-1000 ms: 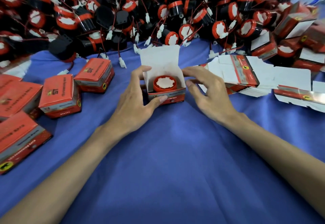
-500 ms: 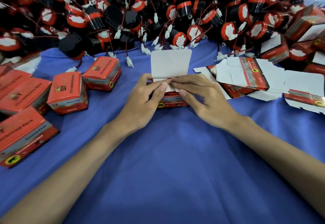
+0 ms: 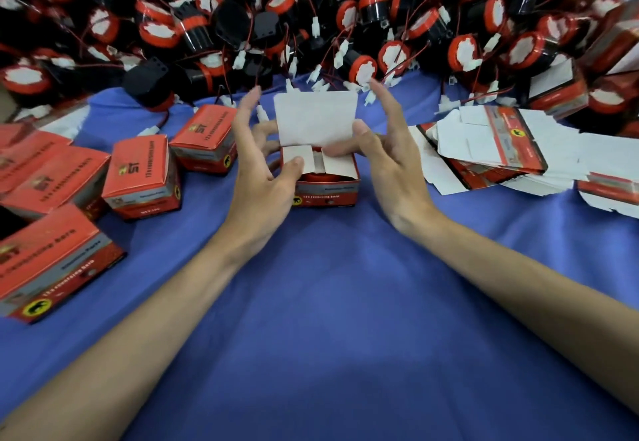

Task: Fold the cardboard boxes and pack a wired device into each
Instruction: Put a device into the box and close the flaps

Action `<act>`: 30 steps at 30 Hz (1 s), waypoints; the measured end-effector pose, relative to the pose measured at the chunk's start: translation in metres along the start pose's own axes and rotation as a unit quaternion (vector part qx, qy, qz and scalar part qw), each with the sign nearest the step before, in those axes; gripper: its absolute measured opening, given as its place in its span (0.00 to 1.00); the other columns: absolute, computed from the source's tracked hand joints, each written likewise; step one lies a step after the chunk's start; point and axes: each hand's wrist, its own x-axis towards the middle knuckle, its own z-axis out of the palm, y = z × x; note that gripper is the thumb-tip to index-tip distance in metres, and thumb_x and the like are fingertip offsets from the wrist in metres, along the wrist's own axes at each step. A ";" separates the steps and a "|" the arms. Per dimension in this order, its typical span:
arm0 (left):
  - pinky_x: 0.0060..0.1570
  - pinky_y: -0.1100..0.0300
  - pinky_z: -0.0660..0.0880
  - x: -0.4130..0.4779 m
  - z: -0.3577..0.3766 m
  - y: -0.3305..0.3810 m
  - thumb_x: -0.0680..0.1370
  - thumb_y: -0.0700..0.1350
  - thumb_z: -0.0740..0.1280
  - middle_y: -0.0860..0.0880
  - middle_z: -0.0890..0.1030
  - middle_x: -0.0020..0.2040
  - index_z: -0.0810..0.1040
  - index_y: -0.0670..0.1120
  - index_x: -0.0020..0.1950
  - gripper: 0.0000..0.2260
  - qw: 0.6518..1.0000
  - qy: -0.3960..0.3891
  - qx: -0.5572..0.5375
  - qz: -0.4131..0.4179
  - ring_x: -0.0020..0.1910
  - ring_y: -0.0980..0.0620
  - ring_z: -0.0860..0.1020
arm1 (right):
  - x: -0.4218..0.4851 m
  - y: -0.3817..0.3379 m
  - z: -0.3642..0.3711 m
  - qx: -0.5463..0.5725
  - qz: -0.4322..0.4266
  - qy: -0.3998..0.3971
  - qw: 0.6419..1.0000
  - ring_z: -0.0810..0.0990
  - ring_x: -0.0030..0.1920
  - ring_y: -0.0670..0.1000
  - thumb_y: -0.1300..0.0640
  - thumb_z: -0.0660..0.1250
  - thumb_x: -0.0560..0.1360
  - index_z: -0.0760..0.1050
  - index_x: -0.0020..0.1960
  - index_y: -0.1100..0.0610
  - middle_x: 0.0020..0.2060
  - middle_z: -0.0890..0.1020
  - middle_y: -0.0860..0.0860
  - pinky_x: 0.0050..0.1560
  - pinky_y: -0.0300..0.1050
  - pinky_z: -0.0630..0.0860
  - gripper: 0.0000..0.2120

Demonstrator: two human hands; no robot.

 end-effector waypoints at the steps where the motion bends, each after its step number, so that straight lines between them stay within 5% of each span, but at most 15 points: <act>1: 0.61 0.57 0.74 0.002 0.000 0.000 0.78 0.30 0.61 0.48 0.73 0.63 0.60 0.55 0.67 0.27 1.000 -0.001 0.001 -0.001 0.61 0.54 0.75 | 0.001 0.000 0.000 0.023 0.006 -0.004 1.000 0.83 0.51 0.52 0.52 0.58 0.79 0.67 0.66 0.50 0.40 0.85 0.53 0.62 0.52 0.73 0.15; 4: 0.52 0.61 0.74 0.003 0.000 0.000 0.77 0.30 0.61 0.52 0.76 0.52 0.69 0.54 0.54 0.18 1.000 -0.006 0.002 0.006 0.52 0.57 0.76 | 0.002 0.000 0.000 0.073 0.024 -0.023 0.997 0.83 0.50 0.50 0.50 0.55 0.79 0.74 0.51 0.58 0.41 0.86 0.53 0.56 0.43 0.76 0.14; 9: 0.43 0.72 0.71 0.000 -0.003 0.004 0.76 0.46 0.63 0.63 0.80 0.39 0.73 0.50 0.47 0.01 0.998 -0.046 -0.034 0.033 0.41 0.66 0.77 | 0.002 -0.002 0.001 0.069 0.033 -0.065 0.995 0.83 0.48 0.45 0.52 0.59 0.79 0.74 0.45 0.55 0.39 0.86 0.46 0.52 0.38 0.76 0.10; 12: 0.45 0.67 0.74 0.002 -0.003 0.006 0.78 0.57 0.59 0.59 0.83 0.41 0.78 0.50 0.46 0.13 0.997 -0.025 -0.067 0.016 0.43 0.61 0.80 | 0.003 -0.001 -0.002 0.065 0.045 -0.066 0.995 0.83 0.49 0.49 0.52 0.62 0.76 0.75 0.45 0.55 0.41 0.85 0.49 0.52 0.43 0.76 0.07; 18: 0.43 0.69 0.74 0.003 -0.003 0.003 0.82 0.45 0.60 0.59 0.81 0.45 0.78 0.51 0.51 0.07 0.999 -0.019 -0.048 -0.001 0.45 0.62 0.79 | 0.003 -0.001 -0.004 0.072 0.046 -0.072 0.994 0.79 0.48 0.53 0.58 0.63 0.78 0.77 0.52 0.54 0.46 0.81 0.56 0.52 0.51 0.75 0.05; 30: 0.56 0.66 0.73 -0.002 -0.004 0.003 0.80 0.36 0.63 0.52 0.80 0.55 0.78 0.44 0.60 0.10 0.986 -0.009 0.101 0.133 0.57 0.63 0.77 | 0.004 0.005 -0.006 0.112 0.020 -0.071 0.991 0.84 0.45 0.46 0.67 0.63 0.77 0.78 0.52 0.57 0.40 0.85 0.46 0.49 0.38 0.77 0.08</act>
